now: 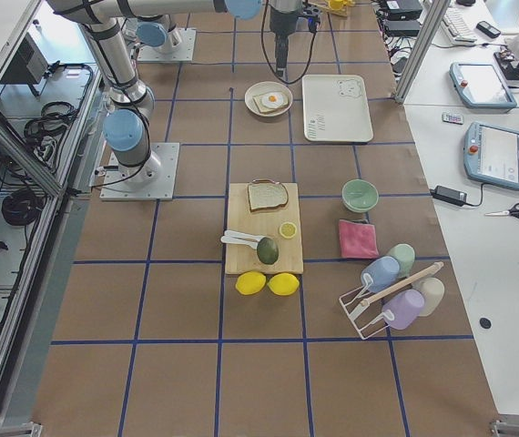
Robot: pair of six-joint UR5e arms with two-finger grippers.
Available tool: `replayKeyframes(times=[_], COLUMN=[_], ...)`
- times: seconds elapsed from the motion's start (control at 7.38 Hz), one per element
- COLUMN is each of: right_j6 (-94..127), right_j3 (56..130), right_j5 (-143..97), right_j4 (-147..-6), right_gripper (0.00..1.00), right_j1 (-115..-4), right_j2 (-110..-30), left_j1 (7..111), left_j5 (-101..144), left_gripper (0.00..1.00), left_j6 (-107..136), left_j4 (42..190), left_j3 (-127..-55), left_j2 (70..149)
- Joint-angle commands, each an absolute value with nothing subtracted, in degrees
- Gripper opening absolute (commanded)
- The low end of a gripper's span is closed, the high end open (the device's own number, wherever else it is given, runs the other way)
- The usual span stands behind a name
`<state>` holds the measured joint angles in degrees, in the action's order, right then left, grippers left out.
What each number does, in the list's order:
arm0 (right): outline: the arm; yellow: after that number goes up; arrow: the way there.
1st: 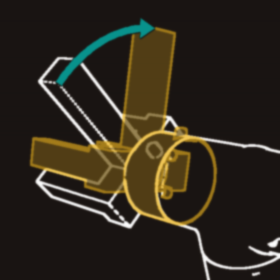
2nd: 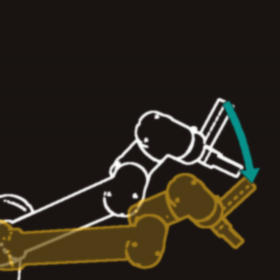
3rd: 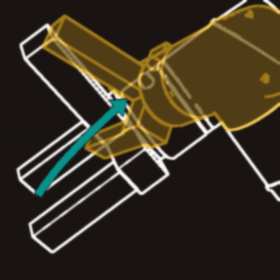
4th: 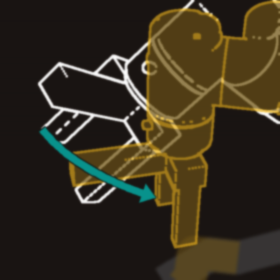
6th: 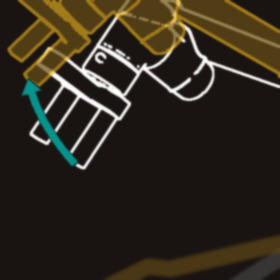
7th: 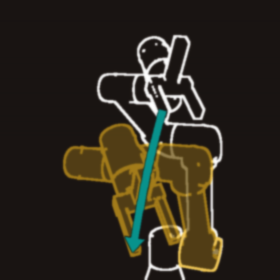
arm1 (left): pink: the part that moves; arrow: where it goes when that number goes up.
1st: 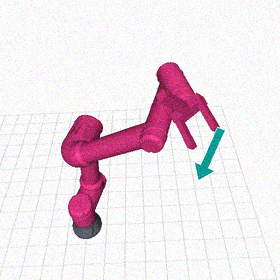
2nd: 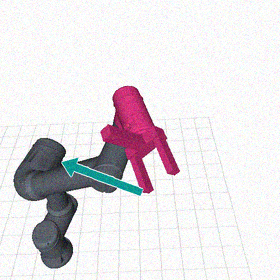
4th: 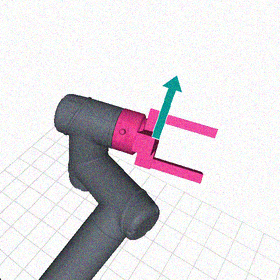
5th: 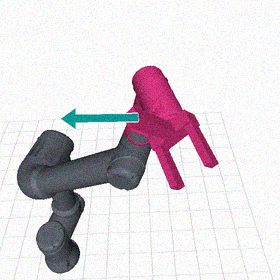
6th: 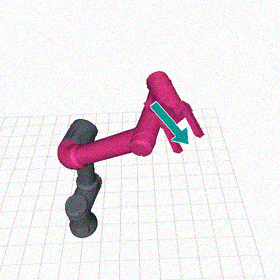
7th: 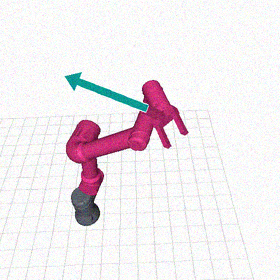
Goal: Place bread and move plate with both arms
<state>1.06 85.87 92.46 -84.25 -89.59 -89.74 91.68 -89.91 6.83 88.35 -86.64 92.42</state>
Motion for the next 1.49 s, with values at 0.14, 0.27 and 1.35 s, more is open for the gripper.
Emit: replayKeyframes(times=[0.14, 0.27, 1.35], right_j6=[1.0, 1.0, -2.7], right_j3=[85.9, 85.9, 88.6], right_j5=[92.5, 92.5, 93.9], right_j4=[-84.3, -84.3, -85.5], right_gripper=[1.00, 1.00, 1.00], right_j1=[-89.6, -89.5, -88.9], right_j2=[-89.7, -89.7, -87.5], left_j1=[91.7, 91.7, 91.8], left_j5=[-90.0, -90.0, -89.8], left_gripper=[1.00, 1.00, 1.00], left_j6=[6.5, 6.4, 6.7], left_j4=[88.3, 88.2, 88.3], left_j3=[-86.7, -86.7, -86.7], left_j2=[92.4, 92.5, 92.3])
